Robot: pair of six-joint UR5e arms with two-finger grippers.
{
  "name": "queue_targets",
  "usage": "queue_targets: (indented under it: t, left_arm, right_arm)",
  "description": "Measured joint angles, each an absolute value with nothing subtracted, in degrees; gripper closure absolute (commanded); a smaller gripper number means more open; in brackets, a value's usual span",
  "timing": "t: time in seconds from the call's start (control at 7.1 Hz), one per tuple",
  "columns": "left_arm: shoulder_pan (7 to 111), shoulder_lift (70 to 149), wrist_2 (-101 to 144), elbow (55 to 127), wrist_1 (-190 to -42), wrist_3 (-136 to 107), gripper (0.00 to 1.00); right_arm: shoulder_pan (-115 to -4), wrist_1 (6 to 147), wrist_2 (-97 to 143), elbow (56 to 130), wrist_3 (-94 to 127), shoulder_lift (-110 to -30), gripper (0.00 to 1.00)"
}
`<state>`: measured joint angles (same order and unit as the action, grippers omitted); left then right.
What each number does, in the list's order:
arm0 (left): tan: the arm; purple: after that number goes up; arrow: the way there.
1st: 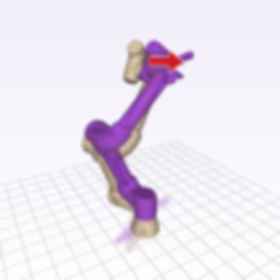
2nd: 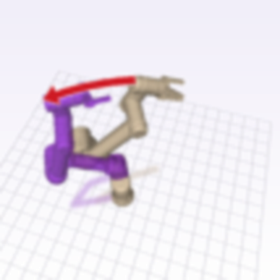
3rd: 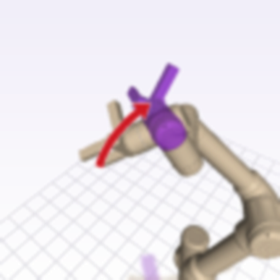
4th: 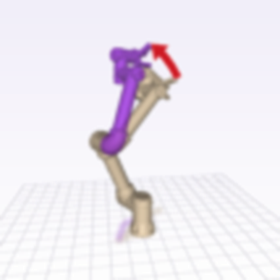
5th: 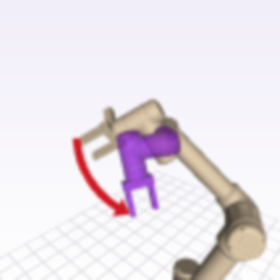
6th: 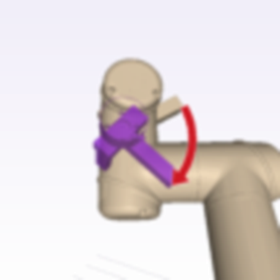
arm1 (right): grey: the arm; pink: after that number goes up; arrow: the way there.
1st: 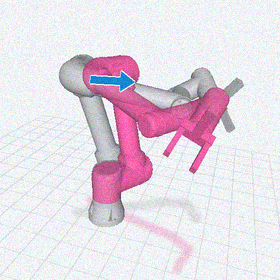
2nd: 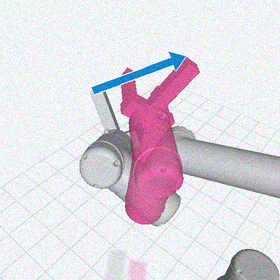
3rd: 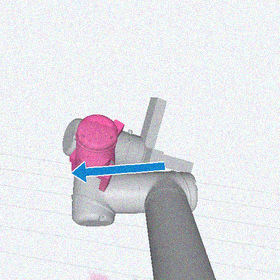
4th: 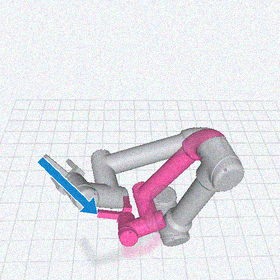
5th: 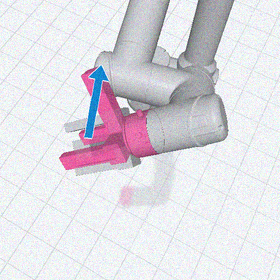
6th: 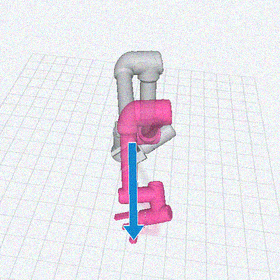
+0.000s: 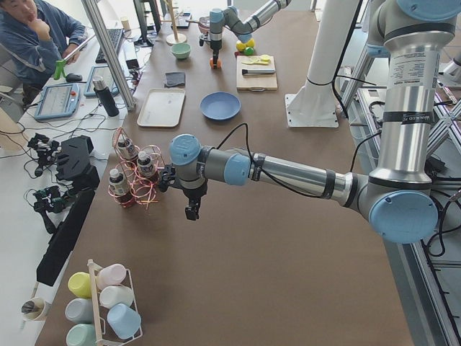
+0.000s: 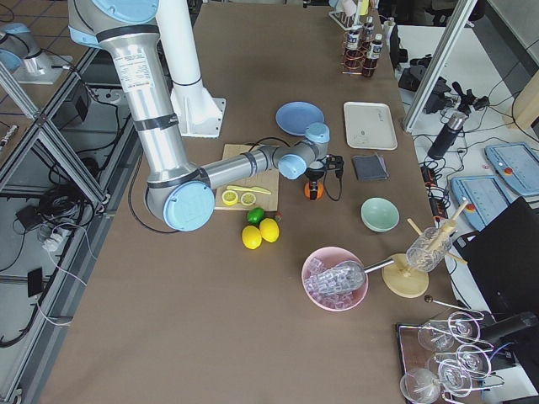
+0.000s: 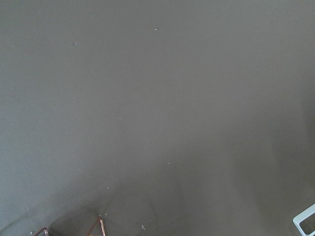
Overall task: Pick orange to plate
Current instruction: 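Lower the right gripper onto the orange and grasp it, then carry the orange with the right gripper over the blue plate and lower it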
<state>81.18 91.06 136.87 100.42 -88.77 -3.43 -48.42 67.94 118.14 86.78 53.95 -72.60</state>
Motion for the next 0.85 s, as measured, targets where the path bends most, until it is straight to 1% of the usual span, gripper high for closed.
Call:
queue_targets:
  t: [0.28, 0.42, 0.85]
  left_arm:
    - [81.1, 91.1, 136.9, 100.1, -88.7, -3.4, 0.02]
    - [81.1, 91.1, 136.9, 99.9, -88.7, -3.4, 0.02]
    - [81.1, 91.0, 136.9, 99.3, -88.7, -3.5, 0.02]
  right_arm:
    - [-46.9, 68.7, 117.7, 87.3, 59.3, -69.0, 1.0]
    - [-44.4, 70.4, 116.0, 87.2, 65.1, -65.4, 1.0]
    - [-35.9, 82.7, 109.7, 86.6, 79.9, -51.7, 1.0]
